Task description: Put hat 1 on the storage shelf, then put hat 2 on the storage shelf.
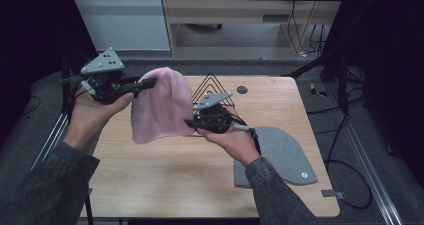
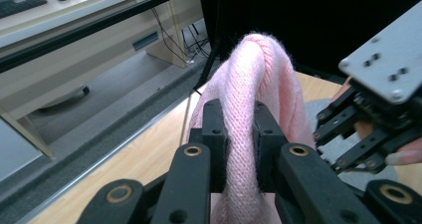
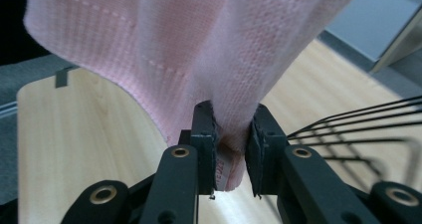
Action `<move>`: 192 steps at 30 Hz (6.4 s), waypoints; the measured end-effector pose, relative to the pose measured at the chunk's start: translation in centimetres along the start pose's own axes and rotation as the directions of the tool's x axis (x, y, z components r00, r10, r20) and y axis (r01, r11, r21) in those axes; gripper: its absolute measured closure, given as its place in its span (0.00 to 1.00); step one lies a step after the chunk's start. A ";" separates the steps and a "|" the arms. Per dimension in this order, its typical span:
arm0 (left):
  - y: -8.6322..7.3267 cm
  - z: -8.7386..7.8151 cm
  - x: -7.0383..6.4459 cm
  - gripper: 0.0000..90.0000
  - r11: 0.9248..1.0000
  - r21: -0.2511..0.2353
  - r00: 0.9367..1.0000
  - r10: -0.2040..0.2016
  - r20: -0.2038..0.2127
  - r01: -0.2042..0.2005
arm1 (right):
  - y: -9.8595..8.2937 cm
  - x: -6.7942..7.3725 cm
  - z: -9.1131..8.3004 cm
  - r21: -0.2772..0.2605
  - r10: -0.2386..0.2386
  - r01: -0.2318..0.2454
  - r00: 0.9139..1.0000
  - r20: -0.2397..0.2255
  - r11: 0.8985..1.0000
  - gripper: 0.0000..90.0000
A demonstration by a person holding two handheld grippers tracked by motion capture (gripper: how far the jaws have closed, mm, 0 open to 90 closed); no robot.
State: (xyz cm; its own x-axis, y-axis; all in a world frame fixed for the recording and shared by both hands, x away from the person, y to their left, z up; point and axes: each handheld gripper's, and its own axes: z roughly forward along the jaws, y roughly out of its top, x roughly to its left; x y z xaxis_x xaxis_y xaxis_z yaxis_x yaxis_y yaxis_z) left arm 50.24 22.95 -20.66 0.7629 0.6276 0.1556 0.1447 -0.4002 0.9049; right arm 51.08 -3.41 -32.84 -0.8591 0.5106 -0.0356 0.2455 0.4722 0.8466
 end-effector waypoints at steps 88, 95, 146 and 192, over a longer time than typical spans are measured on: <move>-0.1 14.7 1.4 0.87 0.997 -0.052 0.993 -0.059 0.098 0.064 | -5.6 -10.0 -2.1 0.058 0.097 -0.113 0.967 0.236 0.992 0.86; -0.6 15.1 0.8 0.87 0.998 -0.026 0.993 -0.056 0.104 0.060 | -6.6 -10.2 -1.9 0.077 0.107 -0.127 0.967 0.231 0.989 0.87; -8.0 16.7 -1.1 0.85 0.990 0.097 0.980 -0.115 0.164 0.100 | -18.1 -6.2 -5.5 0.036 0.268 -0.303 0.886 0.378 0.952 0.45; -21.2 8.4 -5.4 0.06 0.950 0.265 0.986 -0.168 -0.016 0.166 | -20.2 -7.4 -6.5 0.060 0.338 -0.397 0.842 0.422 0.916 0.20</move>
State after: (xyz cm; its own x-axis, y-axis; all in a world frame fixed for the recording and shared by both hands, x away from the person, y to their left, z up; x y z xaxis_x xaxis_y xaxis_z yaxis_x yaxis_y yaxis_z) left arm 48.36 22.40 -43.99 0.7173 0.6967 0.0082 0.4308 -0.4528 0.7806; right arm 49.57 -21.42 -46.25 -0.4506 0.8922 0.0318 0.5932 0.2726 0.7575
